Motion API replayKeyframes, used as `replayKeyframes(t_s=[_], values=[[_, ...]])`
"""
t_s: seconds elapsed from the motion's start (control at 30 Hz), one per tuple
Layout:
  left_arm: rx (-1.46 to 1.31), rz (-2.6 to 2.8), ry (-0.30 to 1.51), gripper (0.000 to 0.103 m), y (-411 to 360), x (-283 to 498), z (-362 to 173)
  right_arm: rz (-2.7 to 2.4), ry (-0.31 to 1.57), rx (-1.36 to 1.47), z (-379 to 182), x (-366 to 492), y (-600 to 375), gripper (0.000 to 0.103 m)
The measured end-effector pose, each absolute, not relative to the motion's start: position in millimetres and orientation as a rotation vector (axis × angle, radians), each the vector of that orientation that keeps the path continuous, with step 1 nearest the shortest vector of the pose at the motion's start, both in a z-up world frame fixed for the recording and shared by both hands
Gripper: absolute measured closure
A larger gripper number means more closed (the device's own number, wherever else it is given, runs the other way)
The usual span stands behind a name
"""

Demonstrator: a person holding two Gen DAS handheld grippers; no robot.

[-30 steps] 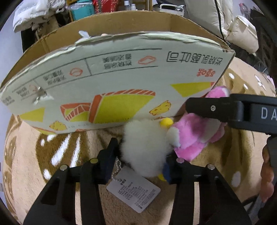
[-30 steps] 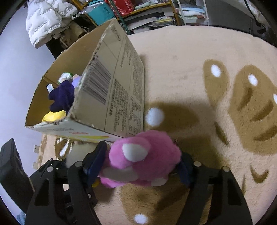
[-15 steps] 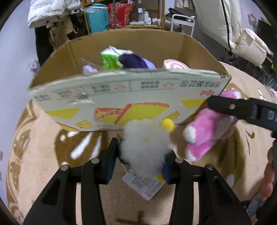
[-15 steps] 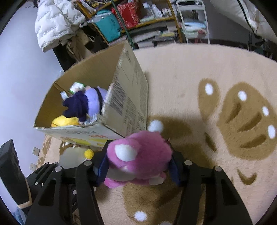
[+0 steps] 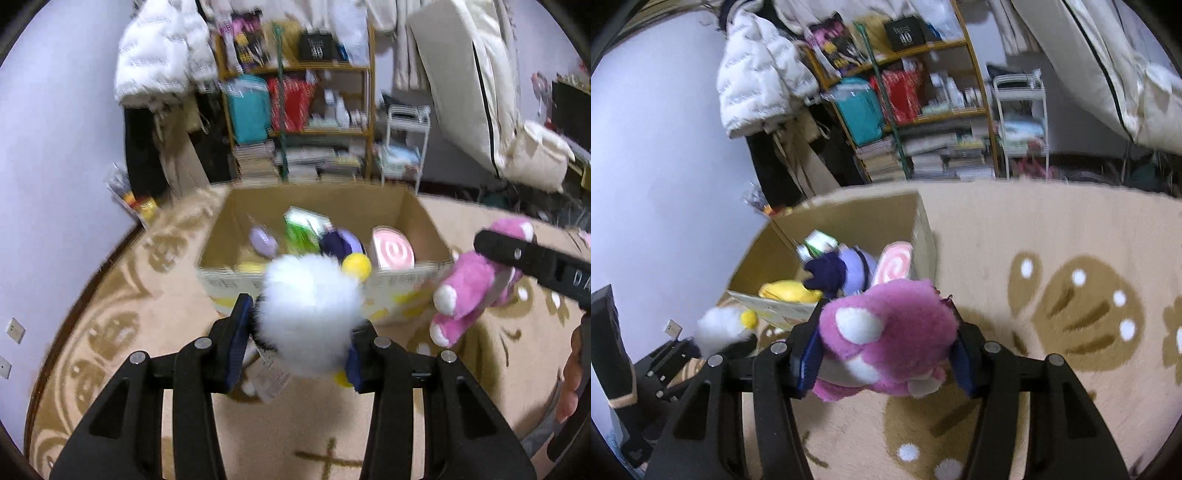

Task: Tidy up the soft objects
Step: 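Lift the white chick with the left gripper while the right lifts the pink plush over the box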

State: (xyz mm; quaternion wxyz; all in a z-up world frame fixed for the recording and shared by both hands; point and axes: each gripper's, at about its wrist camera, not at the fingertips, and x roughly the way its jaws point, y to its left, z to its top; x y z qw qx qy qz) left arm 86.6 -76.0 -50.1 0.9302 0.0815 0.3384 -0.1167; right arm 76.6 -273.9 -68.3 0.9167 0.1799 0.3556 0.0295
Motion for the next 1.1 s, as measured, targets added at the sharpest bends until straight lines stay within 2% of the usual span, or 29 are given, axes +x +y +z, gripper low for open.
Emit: replayKeyframes(t_s=[0.4, 1.1], values=[[0.131, -0.176, 0.472, 0.060, -47.6, 71.2, 19.4, 0.079, 0.564, 0.328, -24.3, 60.5, -266.5, 0.042], [0.110, -0.168, 0.337, 0.060, -42.1, 120.5, 74.0, 0.125, 0.416, 0.246, 24.4, 114.8, -257.6, 0.042]])
